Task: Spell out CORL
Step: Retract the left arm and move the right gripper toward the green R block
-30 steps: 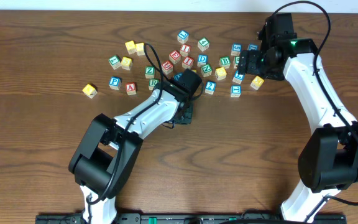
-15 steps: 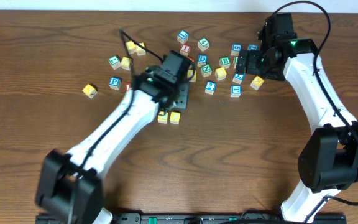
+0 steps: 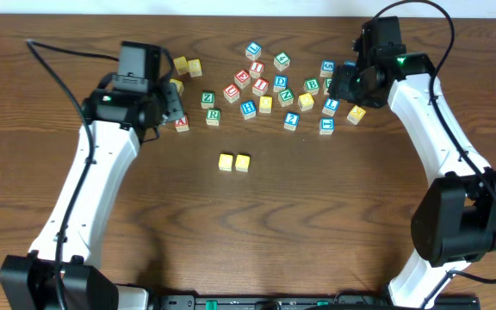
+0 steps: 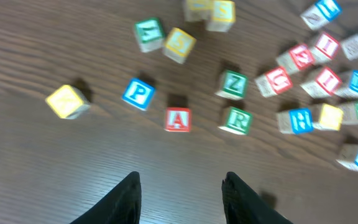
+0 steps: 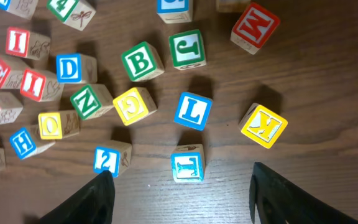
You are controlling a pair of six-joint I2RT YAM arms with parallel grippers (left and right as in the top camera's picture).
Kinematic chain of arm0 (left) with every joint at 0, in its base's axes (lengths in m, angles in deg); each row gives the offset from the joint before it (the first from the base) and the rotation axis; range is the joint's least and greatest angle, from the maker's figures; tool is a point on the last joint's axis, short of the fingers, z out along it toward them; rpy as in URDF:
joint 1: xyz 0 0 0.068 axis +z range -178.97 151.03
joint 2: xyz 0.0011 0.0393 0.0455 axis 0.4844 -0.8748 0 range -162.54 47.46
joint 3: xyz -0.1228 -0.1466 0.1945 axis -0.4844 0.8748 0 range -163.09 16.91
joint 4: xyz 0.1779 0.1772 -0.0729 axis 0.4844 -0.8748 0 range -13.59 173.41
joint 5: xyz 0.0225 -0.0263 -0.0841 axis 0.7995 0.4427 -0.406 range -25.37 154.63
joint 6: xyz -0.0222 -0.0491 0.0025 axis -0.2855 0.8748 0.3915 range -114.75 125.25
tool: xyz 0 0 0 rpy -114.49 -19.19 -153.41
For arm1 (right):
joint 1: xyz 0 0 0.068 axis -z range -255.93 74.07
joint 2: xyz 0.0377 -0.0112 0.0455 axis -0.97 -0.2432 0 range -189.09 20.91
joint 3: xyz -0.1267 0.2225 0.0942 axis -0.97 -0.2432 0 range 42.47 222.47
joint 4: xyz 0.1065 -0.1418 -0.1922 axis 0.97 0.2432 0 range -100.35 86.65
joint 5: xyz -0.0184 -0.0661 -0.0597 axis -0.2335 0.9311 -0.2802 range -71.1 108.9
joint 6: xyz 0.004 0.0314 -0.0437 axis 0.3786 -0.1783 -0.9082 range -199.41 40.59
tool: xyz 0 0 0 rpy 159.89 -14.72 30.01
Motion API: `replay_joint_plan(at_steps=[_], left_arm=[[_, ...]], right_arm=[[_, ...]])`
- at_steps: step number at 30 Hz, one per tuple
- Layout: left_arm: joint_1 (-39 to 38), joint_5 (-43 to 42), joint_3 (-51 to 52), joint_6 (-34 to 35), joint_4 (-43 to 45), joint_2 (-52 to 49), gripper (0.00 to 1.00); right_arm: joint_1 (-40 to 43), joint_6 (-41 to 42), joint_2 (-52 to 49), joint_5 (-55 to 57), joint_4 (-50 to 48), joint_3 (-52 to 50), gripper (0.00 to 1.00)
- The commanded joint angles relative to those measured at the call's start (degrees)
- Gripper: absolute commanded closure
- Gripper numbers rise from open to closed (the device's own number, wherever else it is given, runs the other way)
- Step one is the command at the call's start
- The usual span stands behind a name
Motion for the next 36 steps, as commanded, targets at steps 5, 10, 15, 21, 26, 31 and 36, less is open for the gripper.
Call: replay_joint_plan(at_steps=[5, 10, 15, 21, 26, 31, 36], left_arm=[[1.81, 0.31, -0.63, -0.90, 0.00, 0.07, 0.58], [1.81, 0.33, -0.50, -0.92, 0.00, -1.07, 0.57], [1.81, 0.50, -0.50, -0.92, 0.31, -1.16, 0.58], [1.81, 0.50, -0.50, -0.92, 0.68, -1.16, 0.57], [1.81, 0.50, -0.50, -0.92, 0.68, -1.16, 0.57], [1.84, 0.50, -0.50, -0.92, 0.68, -1.16, 0.57], [1.81, 0.50, -0.50, -0.92, 0.57, -1.16, 0.57]], right_arm=[[-2.23, 4.79, -6.95, -0.72, -1.99, 2.51, 0.38], [-5.70, 4.52, -8.17, 0.52, -5.20, 4.68, 0.38], [-7.91, 4.72, -8.28, 0.48, -7.61, 5.75, 0.40], [-8.28, 2.14, -8.63, 1.62, -2.75, 15.26, 0.41], [-8.24, -2.27, -13.88, 2.25, 2.56, 25.55, 0.41], [-10.01, -3.85, -20.00, 1.53, 5.66, 31.89, 0.41], [-12.41, -3.63, -21.46, 1.79, 3.63, 32.11, 0.40]])
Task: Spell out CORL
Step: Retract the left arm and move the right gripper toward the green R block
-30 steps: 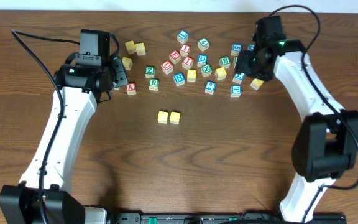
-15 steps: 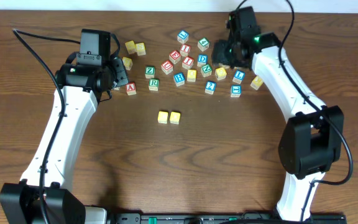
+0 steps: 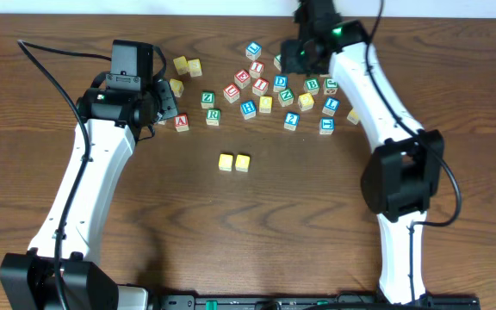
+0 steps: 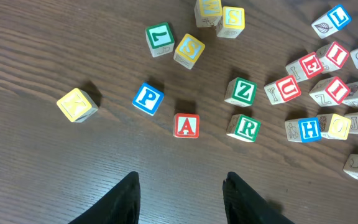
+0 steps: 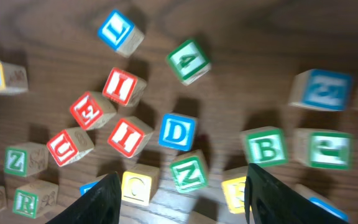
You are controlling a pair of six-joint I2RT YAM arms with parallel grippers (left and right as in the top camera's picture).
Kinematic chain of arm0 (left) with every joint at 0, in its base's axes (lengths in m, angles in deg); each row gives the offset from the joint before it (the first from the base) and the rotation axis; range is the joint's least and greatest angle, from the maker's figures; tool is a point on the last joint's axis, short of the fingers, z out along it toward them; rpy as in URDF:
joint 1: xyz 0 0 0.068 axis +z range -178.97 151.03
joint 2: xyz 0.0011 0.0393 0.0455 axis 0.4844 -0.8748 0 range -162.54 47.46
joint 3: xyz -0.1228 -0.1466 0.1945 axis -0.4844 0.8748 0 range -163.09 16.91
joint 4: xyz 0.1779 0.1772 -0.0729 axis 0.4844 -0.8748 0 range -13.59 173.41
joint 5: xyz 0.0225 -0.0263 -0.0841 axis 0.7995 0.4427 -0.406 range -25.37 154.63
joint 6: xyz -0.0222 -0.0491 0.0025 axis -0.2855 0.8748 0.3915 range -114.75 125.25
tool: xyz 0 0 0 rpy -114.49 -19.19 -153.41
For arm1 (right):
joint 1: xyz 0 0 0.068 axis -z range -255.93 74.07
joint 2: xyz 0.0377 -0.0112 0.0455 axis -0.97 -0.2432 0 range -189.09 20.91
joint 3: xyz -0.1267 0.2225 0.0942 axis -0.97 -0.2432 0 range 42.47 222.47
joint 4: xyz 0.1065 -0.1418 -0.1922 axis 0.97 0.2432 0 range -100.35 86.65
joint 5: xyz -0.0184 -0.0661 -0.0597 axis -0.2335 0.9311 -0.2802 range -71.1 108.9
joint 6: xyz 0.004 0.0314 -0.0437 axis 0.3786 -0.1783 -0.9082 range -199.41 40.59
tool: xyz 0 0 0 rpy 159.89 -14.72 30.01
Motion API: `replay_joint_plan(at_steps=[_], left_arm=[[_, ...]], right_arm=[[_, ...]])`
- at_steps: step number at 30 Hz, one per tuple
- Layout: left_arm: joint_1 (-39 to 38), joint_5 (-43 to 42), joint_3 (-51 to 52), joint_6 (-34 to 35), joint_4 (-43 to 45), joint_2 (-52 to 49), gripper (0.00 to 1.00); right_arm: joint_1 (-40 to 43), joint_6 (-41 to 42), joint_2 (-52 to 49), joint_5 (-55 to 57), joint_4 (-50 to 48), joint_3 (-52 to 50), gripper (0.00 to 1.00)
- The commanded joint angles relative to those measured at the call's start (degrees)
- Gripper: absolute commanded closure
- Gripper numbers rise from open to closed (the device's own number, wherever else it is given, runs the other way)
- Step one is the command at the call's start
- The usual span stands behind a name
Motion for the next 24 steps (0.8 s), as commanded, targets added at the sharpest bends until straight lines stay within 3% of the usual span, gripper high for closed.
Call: replay_joint_plan(at_steps=[1, 24], left_arm=[[0.13, 0.50, -0.50, -0.79, -0.13, -0.63, 0.57], [0.13, 0.52, -0.50, -0.79, -0.07, -0.63, 0.57]], right_arm=[[-1.92, -1.09, 0.55, 0.26, -1.44, 1.44, 0.40], [-7.21, -2.82, 0.00, 0.22, -0.52, 0.79, 0.39]])
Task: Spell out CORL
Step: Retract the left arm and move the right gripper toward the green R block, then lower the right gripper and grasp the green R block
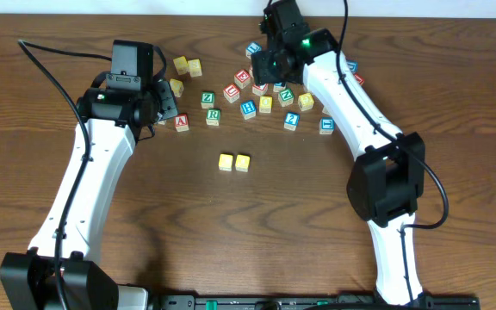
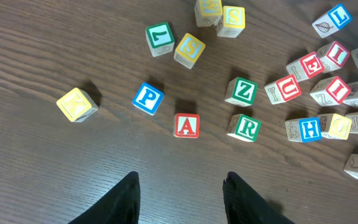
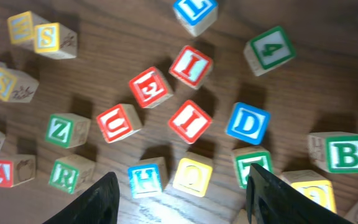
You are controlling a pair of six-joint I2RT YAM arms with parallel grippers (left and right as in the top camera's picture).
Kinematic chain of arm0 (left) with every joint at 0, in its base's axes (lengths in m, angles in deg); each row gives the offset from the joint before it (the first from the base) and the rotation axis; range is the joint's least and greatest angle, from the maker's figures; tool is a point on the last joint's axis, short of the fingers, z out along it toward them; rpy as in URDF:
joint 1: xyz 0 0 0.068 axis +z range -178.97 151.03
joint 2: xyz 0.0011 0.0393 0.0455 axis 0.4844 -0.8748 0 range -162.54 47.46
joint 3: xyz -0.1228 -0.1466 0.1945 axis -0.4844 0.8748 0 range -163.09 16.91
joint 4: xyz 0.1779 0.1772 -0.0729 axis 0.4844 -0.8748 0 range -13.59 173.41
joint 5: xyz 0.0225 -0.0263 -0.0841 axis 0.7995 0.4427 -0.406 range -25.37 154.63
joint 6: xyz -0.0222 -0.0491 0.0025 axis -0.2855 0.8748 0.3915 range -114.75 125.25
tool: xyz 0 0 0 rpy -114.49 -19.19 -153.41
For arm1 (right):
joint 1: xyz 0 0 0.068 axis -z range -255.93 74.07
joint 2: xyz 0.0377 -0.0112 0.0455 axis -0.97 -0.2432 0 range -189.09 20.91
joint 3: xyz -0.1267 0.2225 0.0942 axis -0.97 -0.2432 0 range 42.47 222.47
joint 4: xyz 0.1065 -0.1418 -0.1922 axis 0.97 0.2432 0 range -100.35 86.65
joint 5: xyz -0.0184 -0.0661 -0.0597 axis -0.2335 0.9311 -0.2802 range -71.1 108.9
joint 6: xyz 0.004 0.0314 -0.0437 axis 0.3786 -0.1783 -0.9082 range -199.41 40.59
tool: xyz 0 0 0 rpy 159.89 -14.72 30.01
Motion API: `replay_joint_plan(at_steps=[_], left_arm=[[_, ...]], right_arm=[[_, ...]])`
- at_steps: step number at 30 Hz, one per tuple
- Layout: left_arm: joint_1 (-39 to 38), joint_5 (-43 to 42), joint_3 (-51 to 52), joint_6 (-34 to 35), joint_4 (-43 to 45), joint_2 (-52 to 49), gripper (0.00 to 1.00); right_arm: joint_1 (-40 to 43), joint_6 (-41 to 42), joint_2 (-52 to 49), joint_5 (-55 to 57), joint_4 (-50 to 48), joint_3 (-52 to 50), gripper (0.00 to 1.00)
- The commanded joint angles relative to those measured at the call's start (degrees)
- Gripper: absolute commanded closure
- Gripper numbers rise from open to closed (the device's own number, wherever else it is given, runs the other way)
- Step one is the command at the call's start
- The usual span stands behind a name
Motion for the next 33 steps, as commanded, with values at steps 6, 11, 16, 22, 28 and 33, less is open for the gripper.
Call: replay_joint_plan(at_steps=[6, 11, 16, 22, 28, 33], left_arm=[[0.15, 3.93, -0.50, -1.62, -0.11, -0.55, 0.57], [2.32, 7.63, -0.50, -1.57, -0.11, -0.55, 0.57], [7.13, 7.63, -0.50, -1.57, -0.74, -0.55, 0.57], [9.35, 7.61, -0.50, -1.57, -1.18, -0.55, 0.57], [9.35, 7.61, -0.50, -1.55, -1.18, -0.55, 0.57], [9.35, 7.61, -0.50, -1.55, -1.20, -0.55, 0.57]], right_arm=[[-4.42, 4.20, -0.35, -0.04, -0.63, 0.52, 0.40], [-9.18, 9.64, -3.65, 0.11, -2.67, 0.52, 0.40], [-11.72, 13.27, -6.97, 0.52, -5.60, 0.52, 0.38], [-13.09, 13.84, -9.07, 2.12, -7.30, 0.52, 0.35], [-13.81, 15.04, -11.43, 2.19, -9.35, 0.52, 0.39], [-14.21, 16.06, -11.87, 3.56, -9.16, 0.44, 0.45]])
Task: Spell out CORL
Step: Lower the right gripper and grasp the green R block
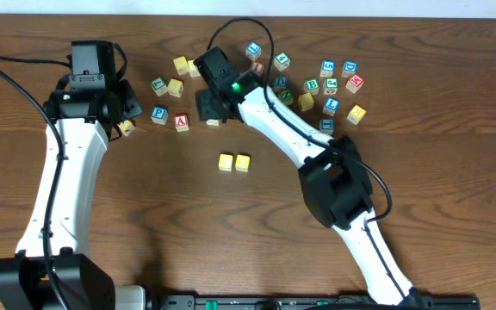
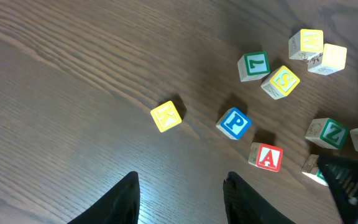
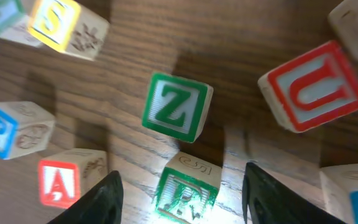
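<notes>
Two yellow blocks (image 1: 234, 162) lie side by side at mid table, their letters unreadable from overhead. My right gripper (image 3: 182, 175) is open and low, its fingers on either side of the green R block (image 3: 185, 191). Seen from overhead, the right gripper (image 1: 211, 110) sits at the left end of the block cluster. A green Z block (image 3: 176, 107) lies just beyond R, with a red U block (image 3: 312, 87) to its right. My left gripper (image 2: 182, 179) is open over bare wood, at the far left in the overhead view (image 1: 125, 110).
Near the left gripper lie a yellow K block (image 2: 165, 116), a blue P (image 2: 234, 122), a red A (image 2: 266, 157), a green 7 (image 2: 253, 65) and a yellow S (image 2: 280, 81). Several more letter blocks (image 1: 321, 86) are scattered at the back right.
My right gripper moved left and down from above the I, E, U blocks and now straddles the green R. My left arm moved left, away from the A and R blocks.
My right gripper was open over the L and K blocks at the cluster's right side. It then stood over the D and I blocks, later further left over E, U and H. Now it is low around R. My left gripper hovered near A and R, then drew off left.
</notes>
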You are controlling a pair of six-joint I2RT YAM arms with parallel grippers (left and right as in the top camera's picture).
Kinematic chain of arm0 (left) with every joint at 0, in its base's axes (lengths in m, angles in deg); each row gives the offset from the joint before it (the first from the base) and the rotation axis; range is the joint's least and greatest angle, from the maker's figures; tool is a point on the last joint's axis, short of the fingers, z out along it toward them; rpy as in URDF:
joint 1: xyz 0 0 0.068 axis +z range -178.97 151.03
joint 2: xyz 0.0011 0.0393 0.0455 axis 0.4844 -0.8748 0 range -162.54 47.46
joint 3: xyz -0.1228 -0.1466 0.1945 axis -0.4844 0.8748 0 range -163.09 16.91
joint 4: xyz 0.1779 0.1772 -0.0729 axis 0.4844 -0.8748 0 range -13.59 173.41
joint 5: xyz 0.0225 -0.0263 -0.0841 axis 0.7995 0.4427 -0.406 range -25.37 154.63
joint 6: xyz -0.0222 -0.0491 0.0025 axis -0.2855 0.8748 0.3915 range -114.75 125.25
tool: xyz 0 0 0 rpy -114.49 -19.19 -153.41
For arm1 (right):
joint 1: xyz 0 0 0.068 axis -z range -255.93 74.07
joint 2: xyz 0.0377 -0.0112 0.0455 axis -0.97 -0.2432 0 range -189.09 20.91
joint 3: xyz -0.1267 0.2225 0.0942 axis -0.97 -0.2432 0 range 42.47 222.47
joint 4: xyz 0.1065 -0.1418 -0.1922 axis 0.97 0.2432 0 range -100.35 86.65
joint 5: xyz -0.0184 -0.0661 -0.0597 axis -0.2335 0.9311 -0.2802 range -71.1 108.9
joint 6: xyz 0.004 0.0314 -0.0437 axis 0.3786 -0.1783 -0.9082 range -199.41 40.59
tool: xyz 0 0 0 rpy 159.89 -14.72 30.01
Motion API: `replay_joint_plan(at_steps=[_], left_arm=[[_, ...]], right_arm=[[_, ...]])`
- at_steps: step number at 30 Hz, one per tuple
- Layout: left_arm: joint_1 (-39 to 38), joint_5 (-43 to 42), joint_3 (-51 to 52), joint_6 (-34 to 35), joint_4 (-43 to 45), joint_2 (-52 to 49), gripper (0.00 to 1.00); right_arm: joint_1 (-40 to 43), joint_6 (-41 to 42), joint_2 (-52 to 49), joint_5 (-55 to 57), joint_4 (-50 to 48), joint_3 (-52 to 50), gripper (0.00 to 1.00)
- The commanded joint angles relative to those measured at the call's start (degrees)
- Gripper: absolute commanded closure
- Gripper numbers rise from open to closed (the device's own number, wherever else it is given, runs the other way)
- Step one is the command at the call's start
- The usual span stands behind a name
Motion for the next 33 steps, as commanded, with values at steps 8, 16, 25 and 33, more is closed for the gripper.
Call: replay_joint_plan(at_steps=[8, 16, 25, 33], left_arm=[[0.17, 0.96, -0.50, -0.48, -0.17, -0.55, 0.57], [0.17, 0.96, -0.50, -0.48, -0.17, -0.55, 0.57], [0.17, 0.96, -0.50, -0.48, -0.13, -0.55, 0.57], [0.17, 0.96, -0.50, -0.48, -0.13, -0.55, 0.57]], right_arm=[[-1.22, 3.19, -2.03, 4.94, 0.24, -0.20, 0.51], [-1.22, 3.32, -3.19, 4.94, -0.04, -0.20, 0.64], [-1.01, 0.07, -2.27, 5.18, 0.96, 0.57, 0.78], [0.52, -1.42, 11.41, 5.38, 10.64, 1.18, 0.83]])
